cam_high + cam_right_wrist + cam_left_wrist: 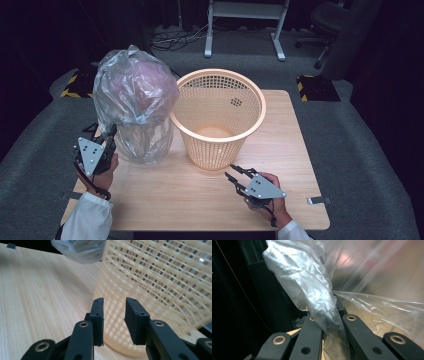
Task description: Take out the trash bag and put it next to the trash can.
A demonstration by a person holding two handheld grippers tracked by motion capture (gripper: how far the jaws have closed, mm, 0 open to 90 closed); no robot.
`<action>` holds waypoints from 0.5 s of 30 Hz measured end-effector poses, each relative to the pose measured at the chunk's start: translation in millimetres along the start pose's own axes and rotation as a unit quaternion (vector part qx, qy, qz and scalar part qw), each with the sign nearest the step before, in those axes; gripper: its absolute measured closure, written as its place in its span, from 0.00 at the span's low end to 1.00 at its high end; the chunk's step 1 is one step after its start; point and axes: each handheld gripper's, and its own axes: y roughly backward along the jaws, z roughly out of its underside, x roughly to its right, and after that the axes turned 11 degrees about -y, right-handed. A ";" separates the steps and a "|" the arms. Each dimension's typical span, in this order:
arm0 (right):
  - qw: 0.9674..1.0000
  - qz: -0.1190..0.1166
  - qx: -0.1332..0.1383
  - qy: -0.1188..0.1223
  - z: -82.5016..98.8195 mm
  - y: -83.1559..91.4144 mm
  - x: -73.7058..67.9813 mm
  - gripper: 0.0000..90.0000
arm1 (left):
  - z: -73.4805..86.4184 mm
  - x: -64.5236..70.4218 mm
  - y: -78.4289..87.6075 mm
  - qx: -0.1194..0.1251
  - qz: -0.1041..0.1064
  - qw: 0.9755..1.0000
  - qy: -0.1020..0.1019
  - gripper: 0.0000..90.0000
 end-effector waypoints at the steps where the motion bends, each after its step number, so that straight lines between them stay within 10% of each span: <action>1: 1.000 0.001 -0.002 -0.007 1.6 3.4 3.0 0.75 | 1.3 0.4 0.8 -0.005 0.000 1.000 -0.002 0.99; 8: 0.998 0.017 -0.009 -0.052 17.8 31.9 29.1 0.75 | 15.5 6.5 5.3 -0.062 0.007 0.997 -0.043 0.99; 15: 0.996 0.042 -0.015 -0.078 28.2 46.7 49.1 0.74 | 36.4 12.8 -1.8 -0.145 0.015 0.987 -0.062 0.99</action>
